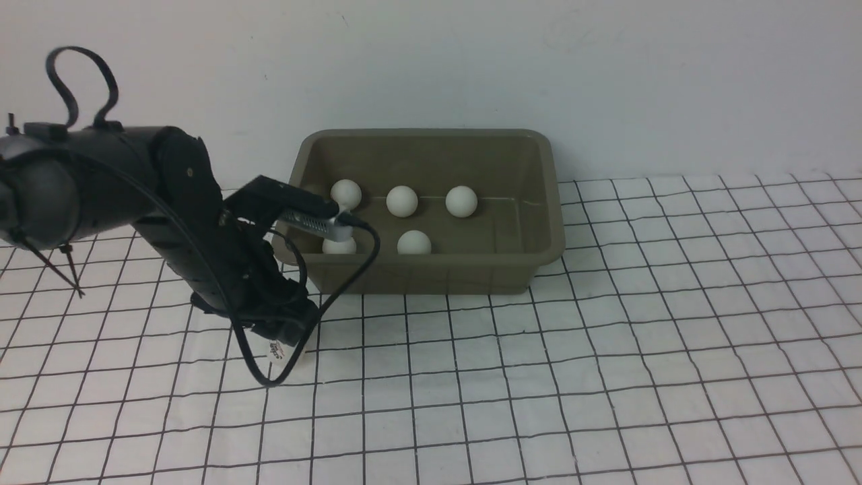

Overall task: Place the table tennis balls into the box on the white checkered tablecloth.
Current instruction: 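Reach for and grasp a ping pong ball on the table beside the basket, then drop the ball into the bin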

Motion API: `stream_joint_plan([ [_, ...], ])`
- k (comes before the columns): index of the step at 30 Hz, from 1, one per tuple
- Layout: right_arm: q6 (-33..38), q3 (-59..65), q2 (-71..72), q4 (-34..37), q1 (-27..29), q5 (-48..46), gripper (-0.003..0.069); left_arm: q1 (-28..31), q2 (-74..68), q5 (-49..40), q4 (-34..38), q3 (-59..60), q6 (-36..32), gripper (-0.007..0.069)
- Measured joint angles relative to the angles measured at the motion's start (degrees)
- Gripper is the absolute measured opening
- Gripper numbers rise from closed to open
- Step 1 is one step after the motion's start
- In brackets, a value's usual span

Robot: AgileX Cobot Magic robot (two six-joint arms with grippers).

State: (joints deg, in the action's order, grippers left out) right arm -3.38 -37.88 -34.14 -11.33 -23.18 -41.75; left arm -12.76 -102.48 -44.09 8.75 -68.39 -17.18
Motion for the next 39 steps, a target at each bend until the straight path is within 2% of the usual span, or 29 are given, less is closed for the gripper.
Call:
stream_joint_plan([
  [7, 0.0, 0.0, 0.0, 0.0, 0.0, 0.0, -0.0018, 0.0, -5.23, 1.98, 2.4, 0.01, -3.1, 0.0415],
  [20, 0.0, 0.0, 0.0, 0.04, 0.0, 0.0, -0.0018, 0.0, -9.1, 6.8, 2.63, 0.06, -3.62, 0.0438],
  [22, 0.0, 0.0, 0.0, 0.04, 0.0, 0.0, -0.0018, 0.0, -9.35, 6.8, 2.63, 0.06, -3.62, 0.0416],
  [24, 0.0, 0.0, 0.0, 0.04, 0.0, 0.0, -0.0018, 0.0, -9.35, 6.21, 2.33, -0.18, -3.17, 0.0358],
  [27, 0.0, 0.0, 0.0, 0.04, 0.0, 0.0, -0.0018, 0.0, -9.09, 5.11, 1.42, -0.61, -2.47, 0.0349],
  [31, 0.0, 0.0, 0.0, 0.04, 0.0, 0.0, -0.0018, 0.0, -6.36, -1.99, -4.85, -3.2, 0.84, 0.0352],
  [34, 0.0, 0.0, 0.0, 0.04, 0.0, 0.02, -0.0018, 0.0, -1.34, -12.2, -11.3, -7.57, 4.53, 0.0352],
  [36, 0.0, 0.05, 0.0, 0.04, 0.0, 0.35, -0.0018, 0.0, 1.69, -16.46, -11.82, -11.4, 4.81, 0.0352],
  [39, 0.0, 0.05, 0.0, 0.04, 0.0, 1.71, -0.0018, 0.0, 4.1, -16.9, -7.74, -19.1, 2.43, 0.0352],
])
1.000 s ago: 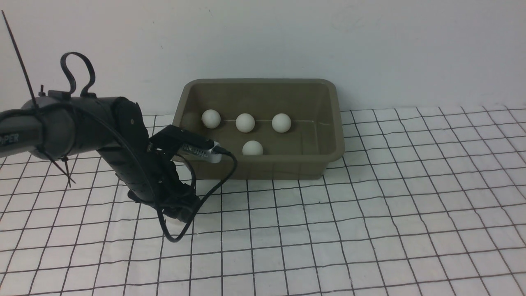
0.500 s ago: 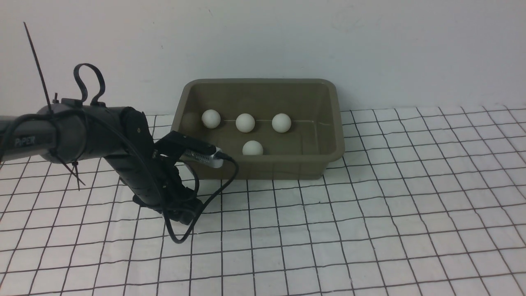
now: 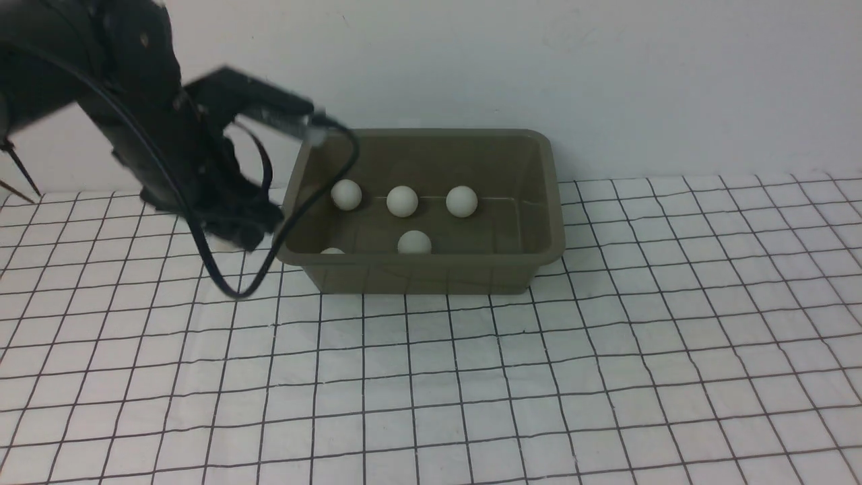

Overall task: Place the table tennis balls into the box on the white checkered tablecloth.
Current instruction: 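Drop the ball into the bin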

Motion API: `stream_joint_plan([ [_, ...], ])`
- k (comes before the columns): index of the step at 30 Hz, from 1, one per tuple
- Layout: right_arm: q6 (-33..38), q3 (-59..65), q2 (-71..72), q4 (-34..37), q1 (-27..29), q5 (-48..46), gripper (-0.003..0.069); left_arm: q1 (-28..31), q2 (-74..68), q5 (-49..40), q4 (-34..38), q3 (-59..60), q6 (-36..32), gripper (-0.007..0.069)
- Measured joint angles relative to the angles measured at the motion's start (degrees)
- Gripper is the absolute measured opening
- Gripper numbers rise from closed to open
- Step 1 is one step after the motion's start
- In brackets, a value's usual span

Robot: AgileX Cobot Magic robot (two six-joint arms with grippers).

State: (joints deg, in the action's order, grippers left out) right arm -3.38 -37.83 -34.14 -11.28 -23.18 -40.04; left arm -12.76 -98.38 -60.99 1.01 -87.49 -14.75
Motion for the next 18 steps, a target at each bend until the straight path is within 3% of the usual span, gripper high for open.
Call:
stream_joint_plan([
  [5, 0.0, 0.0, 0.0, 0.0, 0.0, 0.67, -0.0018, 0.0, -5.76, 3.66, 10.64, -10.94, -5.01, 0.0352],
  [13, 0.0, 0.0, 0.0, 0.0, 0.0, 0.87, -0.0018, 0.0, -23.44, 5.08, 11.45, -20.2, -5.14, 0.0352],
  [18, 0.0, 0.0, 0.0, 0.0, 0.0, 0.87, -0.0018, 0.0, -27.57, 6.37, 12.14, -22.31, -9.39, 0.0352],
])
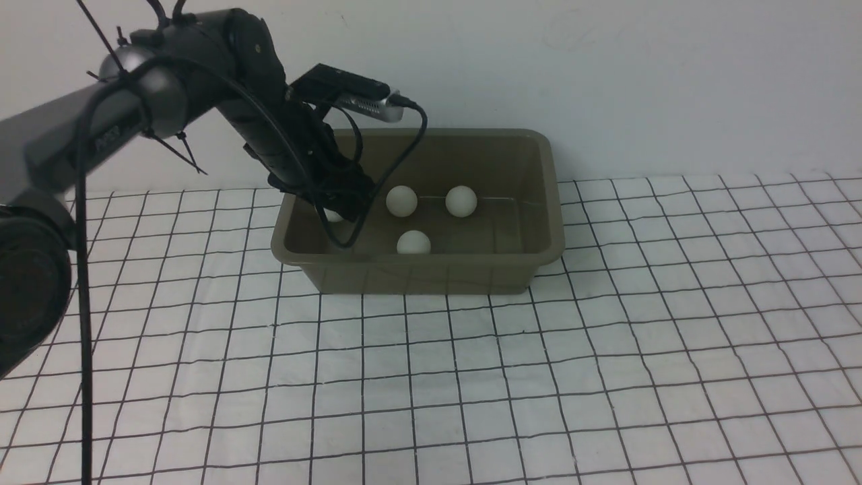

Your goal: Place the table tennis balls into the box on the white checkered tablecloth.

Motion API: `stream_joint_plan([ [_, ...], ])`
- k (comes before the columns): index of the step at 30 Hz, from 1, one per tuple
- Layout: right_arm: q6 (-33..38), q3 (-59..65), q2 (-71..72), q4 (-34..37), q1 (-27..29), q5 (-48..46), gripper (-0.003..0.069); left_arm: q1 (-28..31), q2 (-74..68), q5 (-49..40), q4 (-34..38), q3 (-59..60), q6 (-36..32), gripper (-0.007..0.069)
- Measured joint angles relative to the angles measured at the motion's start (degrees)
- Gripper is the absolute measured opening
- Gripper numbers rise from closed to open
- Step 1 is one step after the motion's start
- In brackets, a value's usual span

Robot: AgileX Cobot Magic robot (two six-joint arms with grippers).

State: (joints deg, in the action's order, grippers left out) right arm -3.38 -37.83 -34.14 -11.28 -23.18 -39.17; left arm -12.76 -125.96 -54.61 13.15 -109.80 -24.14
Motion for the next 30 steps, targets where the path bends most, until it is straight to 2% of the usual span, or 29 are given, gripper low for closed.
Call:
stream_joint_plan([
  [3, 0.0, 0.0, 0.0, 0.0, 0.0, 0.0, -0.0018, 0.0, -0.27, 1.46, 1.33, 0.0, -1.94, 0.0368],
  [8, 0.0, 0.0, 0.0, 0.0, 0.0, 0.0, -0.0018, 0.0, -0.21, 2.31, 3.05, -0.16, -2.99, 0.0519],
  [11, 0.0, 0.0, 0.0, -0.06, 0.0, 0.02, -0.0018, 0.0, 0.62, 0.59, 3.05, -0.16, -3.12, 0.0537],
  [14, 0.0, 0.0, 0.0, -0.84, 0.0, 0.07, -0.0018, 0.0, 3.3, -0.45, 3.05, -0.16, -3.38, 0.0431],
  [15, 0.0, 0.0, 0.0, -1.2, 0.0, 0.13, -0.0018, 0.0, 4.63, -0.45, 3.05, -0.16, -3.73, 0.037],
  [17, 0.0, 0.0, 0.0, -1.87, 0.0, 0.25, -0.0018, 0.0, 8.45, -0.22, 3.14, -0.16, -4.72, 0.0176],
  [20, 0.0, 0.0, 0.0, -2.3, 0.0, 0.25, -0.0018, 0.0, 13.68, -0.17, 3.64, -0.16, -5.72, 0.0036],
  [24, 0.0, 0.0, 0.0, -2.4, 0.0, 0.25, -0.0018, 0.0, 19.61, -0.9, 4.0, -0.27, -5.35, -0.0005],
  [30, 0.0, 0.0, 0.0, -2.4, 0.0, 0.25, -0.0018, 0.0, 24.16, -9.49, 5.34, -0.47, -2.68, -0.0004],
])
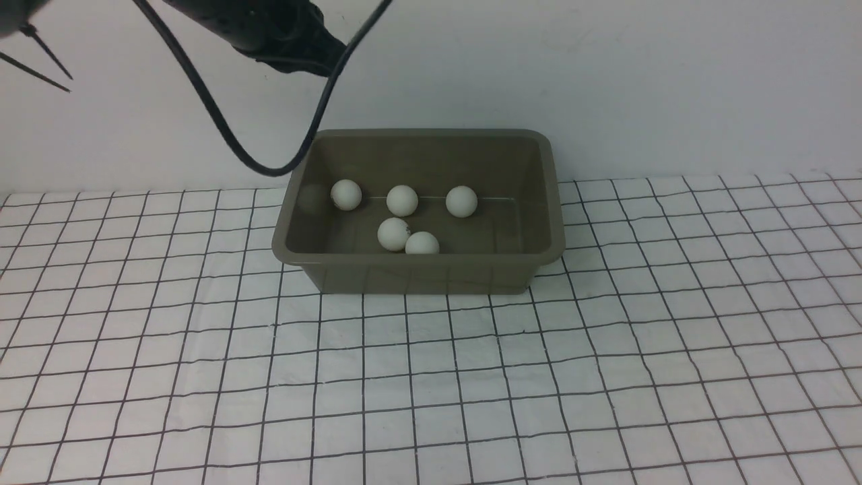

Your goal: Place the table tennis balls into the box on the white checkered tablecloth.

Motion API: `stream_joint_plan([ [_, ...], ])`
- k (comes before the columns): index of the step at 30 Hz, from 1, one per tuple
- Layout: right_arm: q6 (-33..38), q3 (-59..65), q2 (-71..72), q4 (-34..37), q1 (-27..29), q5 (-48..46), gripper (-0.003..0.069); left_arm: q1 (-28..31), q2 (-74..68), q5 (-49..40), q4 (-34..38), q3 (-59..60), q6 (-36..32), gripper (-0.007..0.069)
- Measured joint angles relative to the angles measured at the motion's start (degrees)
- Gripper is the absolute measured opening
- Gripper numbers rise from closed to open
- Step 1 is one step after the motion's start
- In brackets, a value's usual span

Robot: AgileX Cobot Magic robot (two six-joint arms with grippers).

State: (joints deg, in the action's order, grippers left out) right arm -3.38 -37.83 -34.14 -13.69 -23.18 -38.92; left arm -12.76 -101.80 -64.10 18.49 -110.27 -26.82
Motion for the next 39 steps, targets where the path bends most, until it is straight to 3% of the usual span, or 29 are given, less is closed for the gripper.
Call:
stream_joint_plan([
  [12, 0.0, 0.0, 0.0, 0.0, 0.0, -0.05, -0.0018, 0.0, -0.79, -2.46, -0.63, 0.0, -1.15, -0.0004],
  [20, 0.0, 0.0, 0.0, 0.0, 0.0, -0.05, -0.0018, 0.0, 6.61, 14.81, -7.51, 7.14, -1.35, -0.0004],
  [27, 0.0, 0.0, 0.0, 0.0, 0.0, -0.05, -0.0018, 1.1, 27.8, 42.35, -10.39, 36.29, -0.8, -0.0004],
  [30, 0.0, 0.0, 0.0, 0.0, 0.0, -0.05, -0.0018, 3.81, 34.63, 49.63, -10.06, 48.15, 0.64, -0.0004],
  [36, 0.0, 0.0, 0.0, 0.0, 0.0, -0.05, -0.0018, 13.01, 51.51, 66.19, -2.52, 74.83, 9.15, -0.0004],
  [39, 0.0, 0.0, 0.0, 0.0, 0.0, -0.05, -0.0018, 15.33, 57.85, 69.2, -1.29, 81.94, 9.36, -0.0004],
])
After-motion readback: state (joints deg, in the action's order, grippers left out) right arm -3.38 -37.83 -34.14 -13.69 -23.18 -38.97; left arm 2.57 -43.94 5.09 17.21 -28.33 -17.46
